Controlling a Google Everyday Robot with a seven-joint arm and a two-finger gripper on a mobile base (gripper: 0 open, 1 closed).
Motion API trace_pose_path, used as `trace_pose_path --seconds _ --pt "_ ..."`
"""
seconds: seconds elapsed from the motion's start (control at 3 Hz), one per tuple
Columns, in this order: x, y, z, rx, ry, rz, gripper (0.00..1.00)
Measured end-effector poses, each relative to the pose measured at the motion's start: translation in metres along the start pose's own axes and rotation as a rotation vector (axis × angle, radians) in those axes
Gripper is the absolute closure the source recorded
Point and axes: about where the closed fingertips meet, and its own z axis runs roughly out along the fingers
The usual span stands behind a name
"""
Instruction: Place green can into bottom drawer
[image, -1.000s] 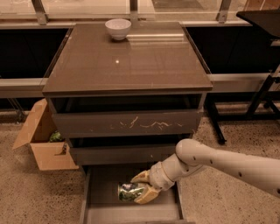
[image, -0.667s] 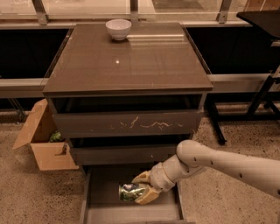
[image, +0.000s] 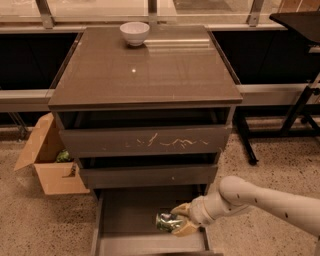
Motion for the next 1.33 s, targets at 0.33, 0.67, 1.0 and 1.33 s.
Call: trace_pose_path --seconds 0.33,0.67,1.0,1.33 --pt "0.046 -0.019 0.006 0.026 -0.023 0.043 1.0" --pt "0.078 -0.046 0.018 0.031 -0.064 0.062 1.0" --pt "0.082 -0.05 0.023 0.03 -0.076 0.067 1.0" --pt "0.097 -0.067 0.039 0.028 -0.083 0.085 1.0"
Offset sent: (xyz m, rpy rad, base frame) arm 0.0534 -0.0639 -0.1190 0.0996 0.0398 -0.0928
